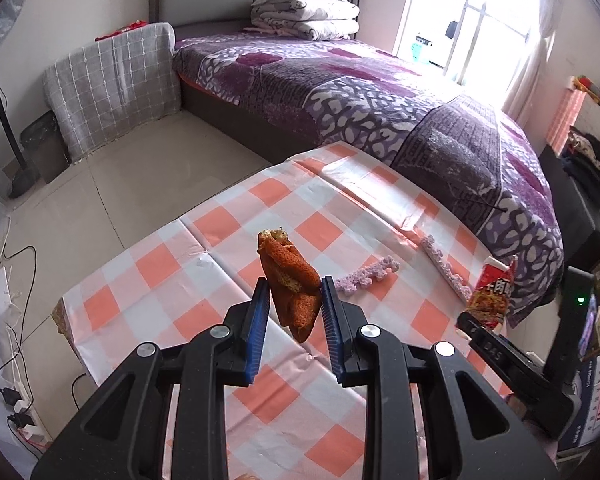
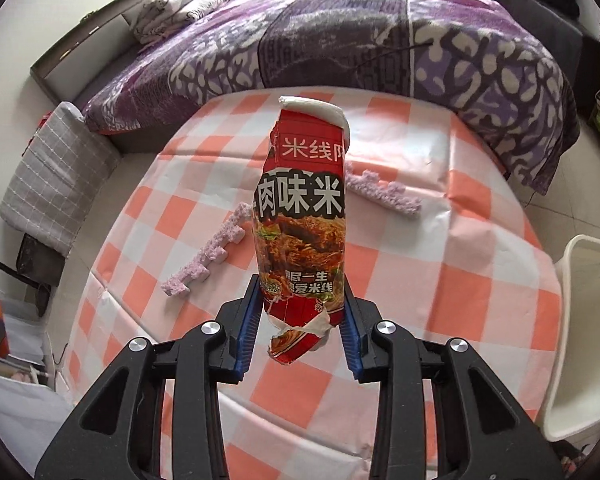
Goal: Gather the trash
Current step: 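Carry the peel and red wrapper to the bin and release both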
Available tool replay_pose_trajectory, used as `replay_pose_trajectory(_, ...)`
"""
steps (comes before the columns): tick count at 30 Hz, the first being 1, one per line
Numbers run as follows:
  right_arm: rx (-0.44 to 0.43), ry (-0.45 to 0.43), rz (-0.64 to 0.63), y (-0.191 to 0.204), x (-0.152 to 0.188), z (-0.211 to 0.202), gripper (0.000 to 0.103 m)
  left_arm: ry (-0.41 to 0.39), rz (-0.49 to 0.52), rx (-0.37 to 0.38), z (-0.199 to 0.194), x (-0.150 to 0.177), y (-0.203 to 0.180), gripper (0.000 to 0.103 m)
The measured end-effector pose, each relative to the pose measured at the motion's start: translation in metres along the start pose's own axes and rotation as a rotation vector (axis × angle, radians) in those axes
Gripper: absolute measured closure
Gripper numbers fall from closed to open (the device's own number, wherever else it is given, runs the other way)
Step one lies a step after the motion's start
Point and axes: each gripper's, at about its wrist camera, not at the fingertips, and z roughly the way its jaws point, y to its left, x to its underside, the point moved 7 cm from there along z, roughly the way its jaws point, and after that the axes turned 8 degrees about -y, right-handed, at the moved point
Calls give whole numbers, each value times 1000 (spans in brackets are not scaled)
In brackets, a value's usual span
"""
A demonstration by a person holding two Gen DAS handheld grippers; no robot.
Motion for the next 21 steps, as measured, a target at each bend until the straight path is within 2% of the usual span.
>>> replay_pose_trajectory(9,35,-64,-20,-48,1,-45,68,12,35,25,4,9,-29,76)
replay_pose_trajectory(15,70,-103,-2,-83,7,-51,68,31,84,28,11,21,-54,76)
replay_pose_trajectory(21,99,-115,49,-111,-1,-56,68,45,121,39,17,30,-82,76)
